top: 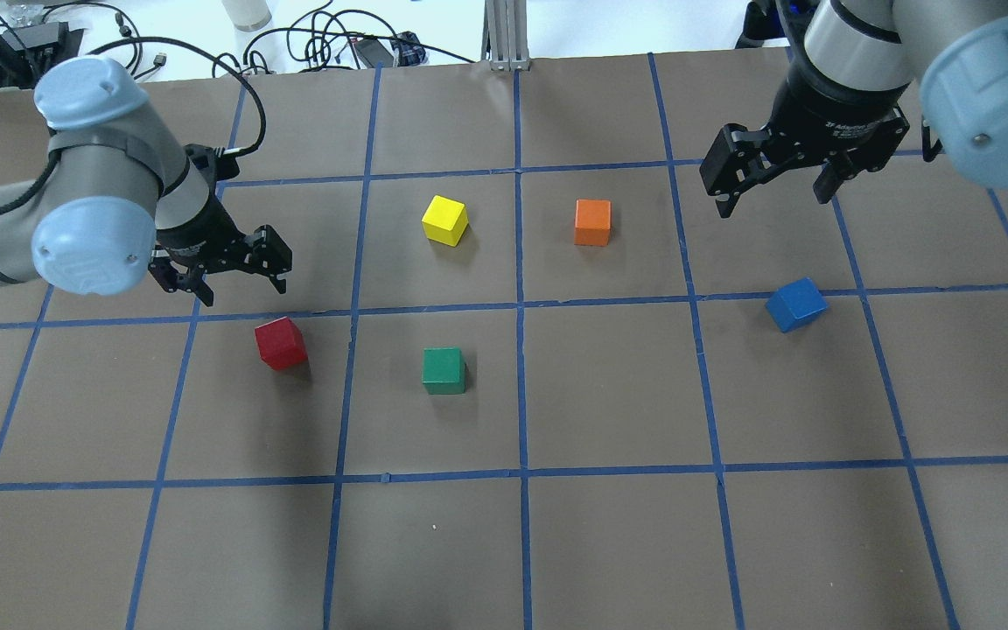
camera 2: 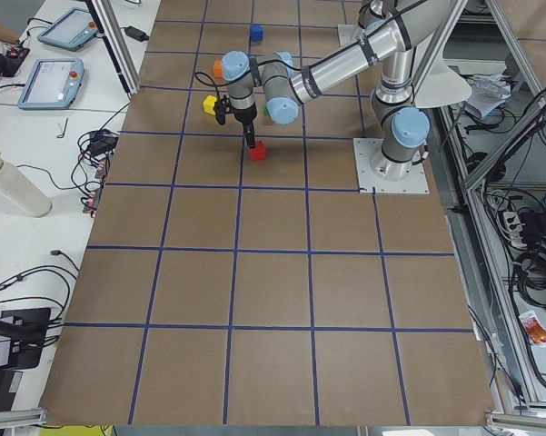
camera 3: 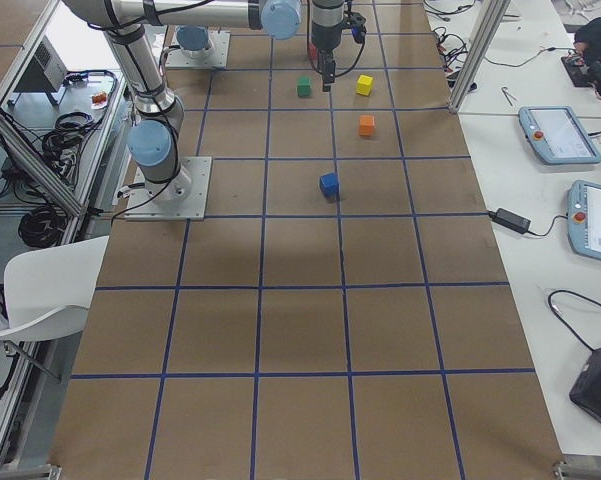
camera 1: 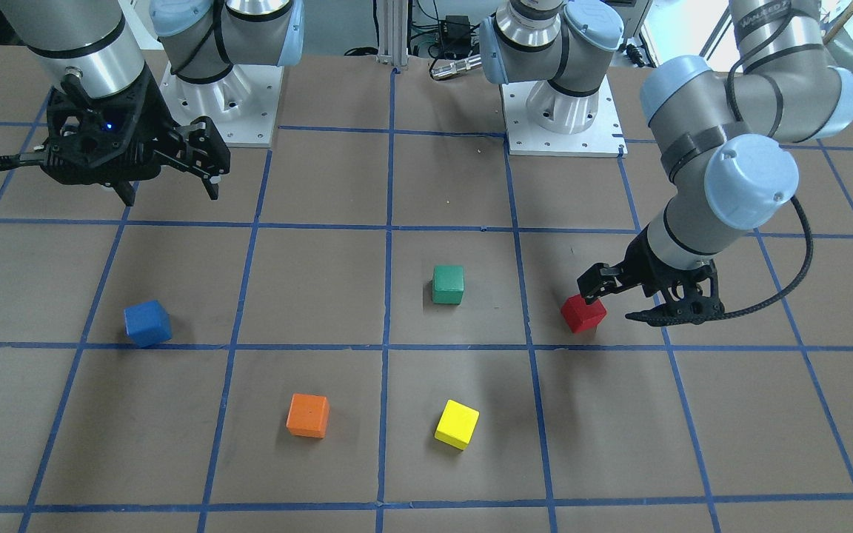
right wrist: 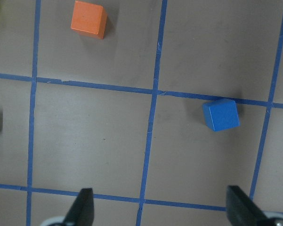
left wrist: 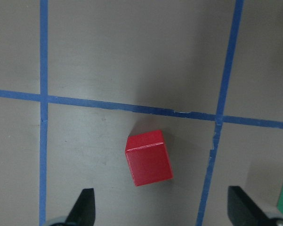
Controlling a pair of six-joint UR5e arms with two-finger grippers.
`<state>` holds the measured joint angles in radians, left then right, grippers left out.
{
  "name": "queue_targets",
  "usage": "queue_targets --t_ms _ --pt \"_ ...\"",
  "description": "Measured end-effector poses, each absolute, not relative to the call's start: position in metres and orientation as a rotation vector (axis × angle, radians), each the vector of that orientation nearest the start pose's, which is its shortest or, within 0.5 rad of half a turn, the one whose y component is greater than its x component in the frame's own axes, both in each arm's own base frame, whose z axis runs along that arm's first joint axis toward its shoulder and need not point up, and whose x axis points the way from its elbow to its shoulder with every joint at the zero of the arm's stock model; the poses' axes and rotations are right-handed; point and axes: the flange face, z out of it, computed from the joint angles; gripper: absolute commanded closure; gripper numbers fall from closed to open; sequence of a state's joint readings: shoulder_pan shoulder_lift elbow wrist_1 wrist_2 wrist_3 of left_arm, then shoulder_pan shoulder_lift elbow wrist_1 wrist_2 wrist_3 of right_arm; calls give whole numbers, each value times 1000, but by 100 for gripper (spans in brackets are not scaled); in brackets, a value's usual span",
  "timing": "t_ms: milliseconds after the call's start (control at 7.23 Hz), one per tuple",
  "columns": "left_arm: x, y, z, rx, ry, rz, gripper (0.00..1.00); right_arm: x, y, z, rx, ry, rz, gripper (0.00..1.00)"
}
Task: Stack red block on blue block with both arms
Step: 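Lower the left gripper onto the red cube and close on it, then carry the red cube with the left gripper toward the table center and release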
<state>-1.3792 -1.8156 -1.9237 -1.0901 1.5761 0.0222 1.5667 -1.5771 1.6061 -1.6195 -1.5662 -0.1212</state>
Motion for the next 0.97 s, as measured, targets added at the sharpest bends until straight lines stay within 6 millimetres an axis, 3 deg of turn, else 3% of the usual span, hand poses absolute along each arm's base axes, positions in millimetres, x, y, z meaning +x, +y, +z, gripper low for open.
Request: queue_targets --t_ms 138,277,415,553,830,968 --pt "-33 -527 228 -272 3132 186 10 132 -492 479 -184 3134 -33 0" --pt "-35 -523 214 -273 3132 195 26 131 -492 479 -185 3135 -34 0" --pt "-37 -520 201 -269 3137 202 72 131 -492 479 -185 3135 -34 0" --pt "-38 -520 193 -259 3144 187 100 132 -491 479 -187 3135 -34 0" --pt "-40 -522 193 -244 3150 151 100 132 -491 479 -188 3135 -32 0" --pt "-45 -526 203 -226 3151 115 100 132 -492 479 -187 3135 -32 0"
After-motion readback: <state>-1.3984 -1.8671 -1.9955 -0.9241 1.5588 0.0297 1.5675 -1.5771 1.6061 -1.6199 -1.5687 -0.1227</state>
